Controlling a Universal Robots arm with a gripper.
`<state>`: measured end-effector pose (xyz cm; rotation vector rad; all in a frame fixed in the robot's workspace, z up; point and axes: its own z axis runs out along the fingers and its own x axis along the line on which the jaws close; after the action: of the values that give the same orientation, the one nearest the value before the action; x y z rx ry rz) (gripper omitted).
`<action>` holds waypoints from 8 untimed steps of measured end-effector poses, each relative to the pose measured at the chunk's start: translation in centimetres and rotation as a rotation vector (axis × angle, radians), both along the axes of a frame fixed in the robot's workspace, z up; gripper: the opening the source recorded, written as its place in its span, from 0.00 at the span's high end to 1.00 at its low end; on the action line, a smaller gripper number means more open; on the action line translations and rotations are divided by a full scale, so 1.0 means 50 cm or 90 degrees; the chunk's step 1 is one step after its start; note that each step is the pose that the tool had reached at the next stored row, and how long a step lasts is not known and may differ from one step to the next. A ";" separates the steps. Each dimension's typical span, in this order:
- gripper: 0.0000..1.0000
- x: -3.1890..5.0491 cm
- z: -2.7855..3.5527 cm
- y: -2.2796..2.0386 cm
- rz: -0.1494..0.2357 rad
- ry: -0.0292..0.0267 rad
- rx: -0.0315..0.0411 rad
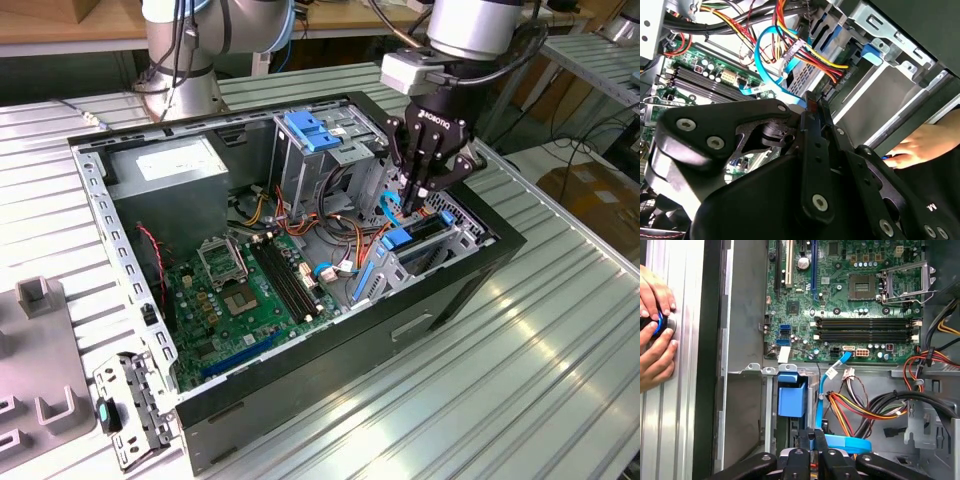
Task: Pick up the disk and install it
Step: 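Insert the second disk wire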
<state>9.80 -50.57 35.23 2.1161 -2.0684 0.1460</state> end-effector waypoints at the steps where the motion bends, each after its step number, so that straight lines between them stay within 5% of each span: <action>1: 0.84 0.000 0.000 -0.0032 0.000 0.0000 0.0001; 8: 0.84 0.000 0.000 -0.0104 0.000 0.0000 0.0002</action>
<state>9.80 -51.09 35.23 2.1163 -2.0686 0.1456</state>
